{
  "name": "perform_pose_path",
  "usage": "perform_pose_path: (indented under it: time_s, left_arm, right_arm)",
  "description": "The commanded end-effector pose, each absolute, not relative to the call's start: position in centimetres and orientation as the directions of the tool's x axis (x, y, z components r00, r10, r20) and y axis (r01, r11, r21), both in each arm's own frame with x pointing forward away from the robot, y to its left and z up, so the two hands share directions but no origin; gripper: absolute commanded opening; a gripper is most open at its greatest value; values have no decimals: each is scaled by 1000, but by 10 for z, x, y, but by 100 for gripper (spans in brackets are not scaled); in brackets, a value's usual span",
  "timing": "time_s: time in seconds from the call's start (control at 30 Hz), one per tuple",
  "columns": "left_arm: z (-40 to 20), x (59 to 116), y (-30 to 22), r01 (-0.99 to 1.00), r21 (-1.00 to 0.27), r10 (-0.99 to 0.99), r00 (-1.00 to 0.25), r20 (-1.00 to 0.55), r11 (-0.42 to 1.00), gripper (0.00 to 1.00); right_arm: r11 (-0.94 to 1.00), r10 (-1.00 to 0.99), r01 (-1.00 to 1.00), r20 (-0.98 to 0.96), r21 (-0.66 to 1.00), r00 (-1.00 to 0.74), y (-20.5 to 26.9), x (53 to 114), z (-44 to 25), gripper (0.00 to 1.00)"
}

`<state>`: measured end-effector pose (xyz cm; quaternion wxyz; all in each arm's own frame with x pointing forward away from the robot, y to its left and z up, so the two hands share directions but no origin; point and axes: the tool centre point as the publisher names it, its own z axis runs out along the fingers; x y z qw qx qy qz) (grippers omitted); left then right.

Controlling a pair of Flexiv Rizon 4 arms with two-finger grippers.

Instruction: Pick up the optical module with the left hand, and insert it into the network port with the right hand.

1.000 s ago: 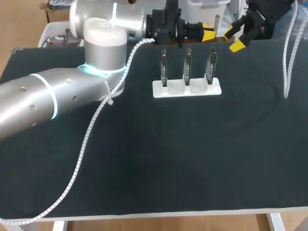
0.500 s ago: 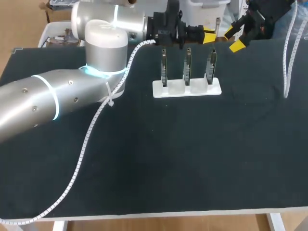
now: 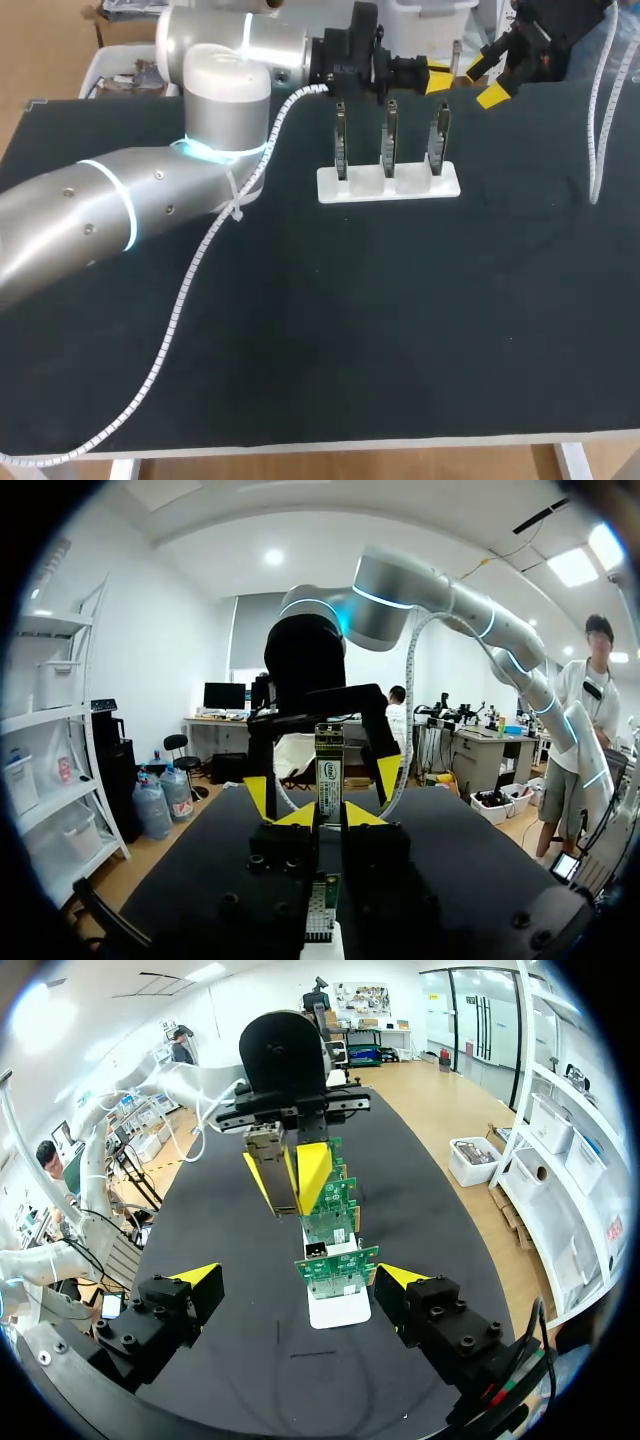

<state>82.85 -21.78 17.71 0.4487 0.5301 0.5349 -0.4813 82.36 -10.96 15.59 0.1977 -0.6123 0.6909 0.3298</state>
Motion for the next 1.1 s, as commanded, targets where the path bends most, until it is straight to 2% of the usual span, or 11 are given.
perform_pose_path:
  time_s: [0.03,1.1]
  left_arm:
    - [175,835,-220,998,-49,138,-44,-989,-31,0]
    - [171,834,-212,996,-86,148,-88,-985,20,0]
  right_arm:
    - [-367,-718,-731,-675,576,-172,-110,832,157,100]
    - [-367,-718,-731,-675,576,-172,-110,832,157,100]
